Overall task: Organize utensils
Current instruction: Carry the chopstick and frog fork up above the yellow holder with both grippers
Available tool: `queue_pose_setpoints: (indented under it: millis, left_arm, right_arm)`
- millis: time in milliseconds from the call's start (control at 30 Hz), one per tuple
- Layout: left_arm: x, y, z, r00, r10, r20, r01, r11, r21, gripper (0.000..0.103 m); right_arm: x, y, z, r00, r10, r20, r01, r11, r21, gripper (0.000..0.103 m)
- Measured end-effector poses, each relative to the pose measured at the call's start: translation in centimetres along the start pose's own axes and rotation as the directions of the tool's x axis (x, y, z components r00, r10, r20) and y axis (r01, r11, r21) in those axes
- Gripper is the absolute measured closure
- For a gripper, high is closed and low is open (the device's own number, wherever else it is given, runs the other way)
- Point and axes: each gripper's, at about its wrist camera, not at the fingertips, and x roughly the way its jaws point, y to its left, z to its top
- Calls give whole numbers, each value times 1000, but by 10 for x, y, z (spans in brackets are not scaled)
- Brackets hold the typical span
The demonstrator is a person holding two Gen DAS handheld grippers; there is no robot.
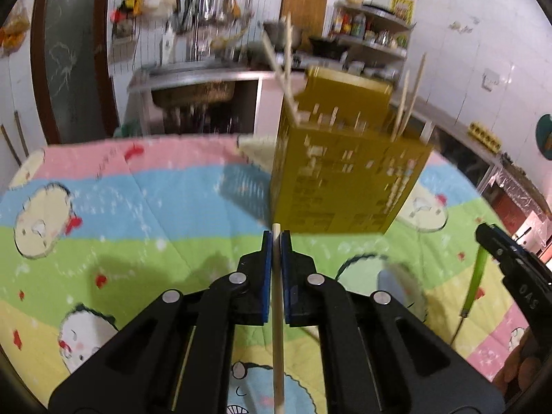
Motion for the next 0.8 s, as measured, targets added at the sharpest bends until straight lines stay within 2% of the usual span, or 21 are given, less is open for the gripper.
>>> queue_pose_setpoints:
  millis: [167, 300, 567, 800]
  left_arm:
    - [-34, -3, 12, 992, -17, 126, 15, 1000, 17, 99]
    - [-51, -2, 18, 981, -15, 196, 12, 1000, 18, 99]
    - [-67, -2, 21, 956, -11, 292, 1, 999, 33, 99]
    - [-79, 6, 25, 935, -10, 355, 4, 1000, 18, 99]
  right_arm:
    - [-18, 2, 8, 996, 14, 84, -13, 1000, -16, 81]
    - [-34, 4, 12, 989, 11, 146, -6, 999, -35, 81]
    - [-50, 4, 21, 973, -2, 232, 15, 998, -53, 81]
    - [-56, 5, 29, 963, 1, 270, 18, 997, -69, 81]
